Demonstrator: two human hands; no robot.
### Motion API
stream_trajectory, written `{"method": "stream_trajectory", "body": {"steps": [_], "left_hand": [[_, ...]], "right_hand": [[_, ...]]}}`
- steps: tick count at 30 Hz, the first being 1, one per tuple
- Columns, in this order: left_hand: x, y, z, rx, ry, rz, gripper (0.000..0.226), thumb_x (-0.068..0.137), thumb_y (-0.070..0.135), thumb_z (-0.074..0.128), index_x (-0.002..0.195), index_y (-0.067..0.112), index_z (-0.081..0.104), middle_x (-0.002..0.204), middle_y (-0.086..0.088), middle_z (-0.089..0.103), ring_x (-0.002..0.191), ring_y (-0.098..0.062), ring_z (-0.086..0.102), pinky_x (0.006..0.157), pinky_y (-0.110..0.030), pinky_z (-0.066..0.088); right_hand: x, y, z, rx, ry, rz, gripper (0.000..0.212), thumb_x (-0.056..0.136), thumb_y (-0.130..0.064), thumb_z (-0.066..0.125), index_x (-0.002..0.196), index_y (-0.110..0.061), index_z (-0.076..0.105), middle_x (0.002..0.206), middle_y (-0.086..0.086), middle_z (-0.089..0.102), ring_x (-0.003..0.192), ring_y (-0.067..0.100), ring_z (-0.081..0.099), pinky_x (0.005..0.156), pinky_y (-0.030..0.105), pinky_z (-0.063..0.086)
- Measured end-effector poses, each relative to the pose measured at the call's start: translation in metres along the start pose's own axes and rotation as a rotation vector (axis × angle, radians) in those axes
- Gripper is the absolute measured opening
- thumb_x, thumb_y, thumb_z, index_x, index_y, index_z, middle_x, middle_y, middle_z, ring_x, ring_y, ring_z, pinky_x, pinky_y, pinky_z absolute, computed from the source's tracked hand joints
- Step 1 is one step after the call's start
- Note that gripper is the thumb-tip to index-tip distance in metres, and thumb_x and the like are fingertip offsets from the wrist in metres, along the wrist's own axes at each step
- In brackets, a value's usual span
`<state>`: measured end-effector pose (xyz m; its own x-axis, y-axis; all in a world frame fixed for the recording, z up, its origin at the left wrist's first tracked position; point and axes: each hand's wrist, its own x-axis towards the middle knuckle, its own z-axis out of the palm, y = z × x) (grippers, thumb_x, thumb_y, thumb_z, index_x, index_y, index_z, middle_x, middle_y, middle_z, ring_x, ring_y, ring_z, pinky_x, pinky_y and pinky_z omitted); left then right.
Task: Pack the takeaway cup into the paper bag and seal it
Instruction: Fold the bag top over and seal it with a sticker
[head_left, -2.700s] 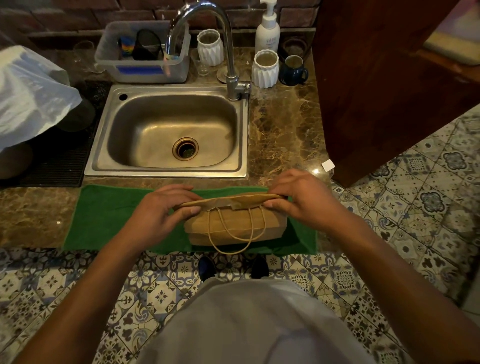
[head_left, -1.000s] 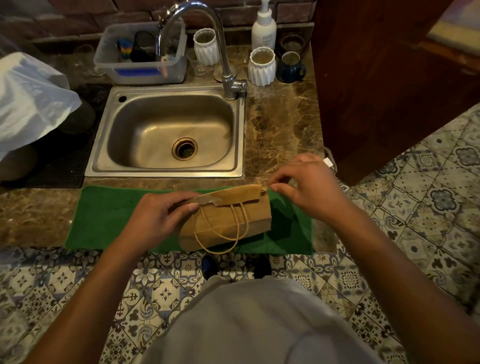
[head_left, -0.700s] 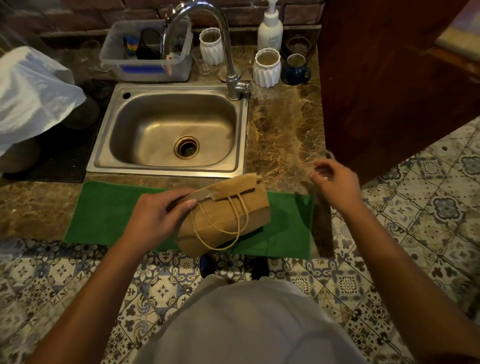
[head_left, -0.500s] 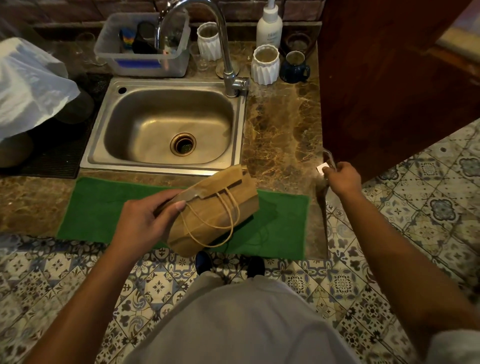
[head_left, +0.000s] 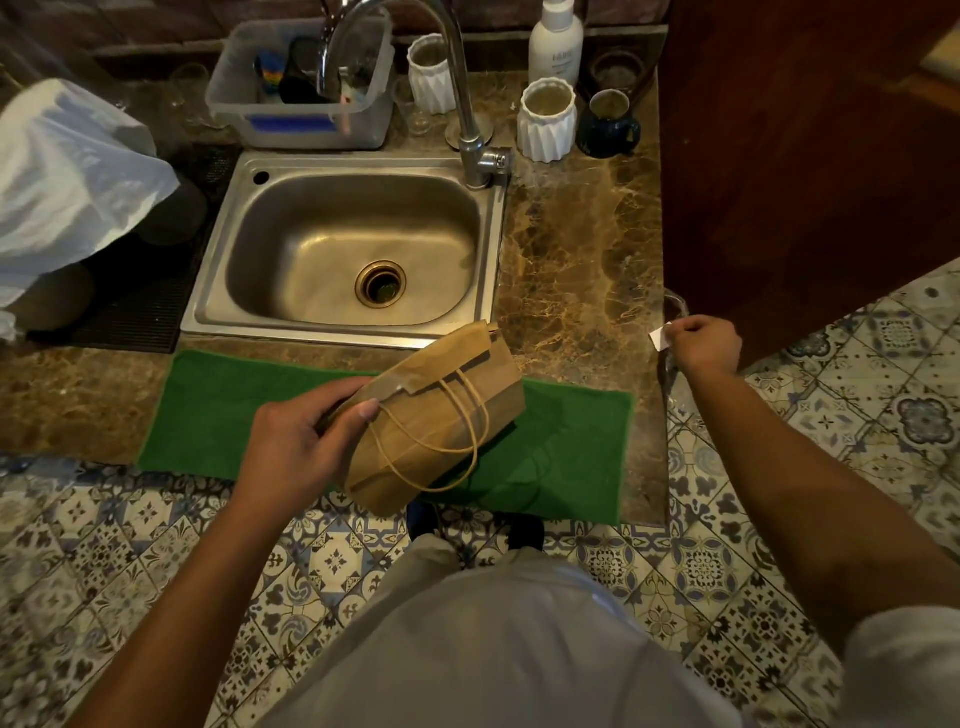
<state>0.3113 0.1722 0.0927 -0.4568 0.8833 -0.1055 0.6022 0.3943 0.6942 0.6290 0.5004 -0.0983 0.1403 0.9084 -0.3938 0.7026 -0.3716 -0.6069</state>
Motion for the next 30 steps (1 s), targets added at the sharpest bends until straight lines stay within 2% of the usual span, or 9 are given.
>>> {"method": "stream_trajectory", "body": {"steps": [4, 8, 10, 14, 18, 24, 26, 28, 30], "left_hand": [[0.006, 0.002, -0.001, -0.002, 0.001, 0.0, 0.031, 0.091, 0.033, 0.068, 0.111, 0.056, 0.061, 0.097, 0.039, 0.063, 0.094, 0.021, 0.061, 0.078, -0.02, 0.053], [0.008, 0.001, -0.003, 0.015, -0.011, -0.02, 0.03, 0.091, 0.035, 0.067, 0.111, 0.056, 0.061, 0.094, 0.042, 0.064, 0.094, 0.019, 0.061, 0.079, -0.023, 0.054], [0.006, 0.0, -0.004, 0.009, -0.014, -0.022, 0.031, 0.091, 0.033, 0.068, 0.111, 0.056, 0.061, 0.094, 0.049, 0.063, 0.095, 0.022, 0.06, 0.078, -0.021, 0.052], [0.004, -0.002, -0.003, -0.008, -0.009, -0.049, 0.032, 0.091, 0.031, 0.068, 0.113, 0.055, 0.062, 0.095, 0.043, 0.065, 0.097, 0.022, 0.06, 0.078, -0.024, 0.055], [0.003, 0.0, -0.004, 0.005, -0.013, -0.035, 0.032, 0.092, 0.032, 0.067, 0.112, 0.056, 0.062, 0.096, 0.053, 0.06, 0.098, 0.02, 0.061, 0.077, -0.023, 0.054], [0.0, -0.001, -0.001, -0.033, 0.009, -0.047, 0.034, 0.092, 0.028, 0.068, 0.115, 0.053, 0.063, 0.106, 0.03, 0.067, 0.104, 0.003, 0.066, 0.084, -0.034, 0.058], [-0.001, -0.001, 0.0, -0.039, 0.012, -0.041, 0.032, 0.092, 0.031, 0.068, 0.116, 0.052, 0.064, 0.106, 0.032, 0.067, 0.104, 0.005, 0.067, 0.083, -0.033, 0.058], [-0.001, -0.001, 0.001, -0.037, 0.014, -0.046, 0.032, 0.092, 0.03, 0.068, 0.118, 0.049, 0.065, 0.107, 0.027, 0.069, 0.103, 0.005, 0.067, 0.084, -0.033, 0.058], [-0.001, 0.0, 0.001, -0.036, 0.02, -0.053, 0.034, 0.092, 0.028, 0.069, 0.117, 0.05, 0.063, 0.106, 0.026, 0.068, 0.1, 0.013, 0.064, 0.083, -0.027, 0.056]], "right_hand": [[-0.001, 0.003, -0.001, -0.011, 0.016, -0.029, 0.015, 0.091, -0.027, 0.07, 0.099, -0.019, 0.079, 0.102, 0.008, 0.077, 0.095, 0.025, 0.071, 0.077, 0.031, 0.053], [-0.003, 0.003, 0.0, -0.062, 0.04, -0.082, 0.015, 0.092, -0.026, 0.069, 0.1, -0.019, 0.079, 0.1, 0.009, 0.077, 0.092, 0.026, 0.071, 0.072, 0.027, 0.047], [-0.004, 0.003, 0.001, -0.094, 0.058, -0.106, 0.014, 0.093, -0.027, 0.068, 0.099, -0.019, 0.079, 0.099, 0.008, 0.078, 0.09, 0.025, 0.071, 0.07, 0.028, 0.047], [-0.003, 0.005, 0.002, -0.183, 0.082, -0.195, 0.015, 0.094, -0.028, 0.067, 0.1, -0.02, 0.078, 0.098, 0.007, 0.078, 0.088, 0.026, 0.071, 0.071, 0.032, 0.053], [-0.003, 0.004, 0.0, -0.248, 0.097, -0.259, 0.016, 0.095, -0.028, 0.066, 0.1, -0.019, 0.078, 0.097, 0.008, 0.078, 0.087, 0.028, 0.072, 0.075, 0.038, 0.057], [-0.006, 0.008, 0.002, -0.288, 0.135, -0.339, 0.017, 0.095, -0.027, 0.064, 0.102, -0.019, 0.078, 0.099, 0.007, 0.077, 0.089, 0.027, 0.071, 0.073, 0.036, 0.056], [-0.007, 0.011, 0.003, -0.275, 0.14, -0.328, 0.018, 0.094, -0.029, 0.065, 0.104, -0.02, 0.077, 0.1, 0.007, 0.076, 0.091, 0.027, 0.07, 0.074, 0.037, 0.057], [-0.009, 0.011, 0.004, -0.259, 0.14, -0.323, 0.017, 0.094, -0.028, 0.065, 0.103, -0.021, 0.077, 0.101, 0.007, 0.076, 0.093, 0.027, 0.069, 0.076, 0.04, 0.057], [-0.011, 0.01, 0.004, -0.253, 0.145, -0.334, 0.016, 0.094, -0.026, 0.066, 0.103, -0.019, 0.077, 0.102, 0.007, 0.076, 0.094, 0.028, 0.069, 0.073, 0.036, 0.053]]}}
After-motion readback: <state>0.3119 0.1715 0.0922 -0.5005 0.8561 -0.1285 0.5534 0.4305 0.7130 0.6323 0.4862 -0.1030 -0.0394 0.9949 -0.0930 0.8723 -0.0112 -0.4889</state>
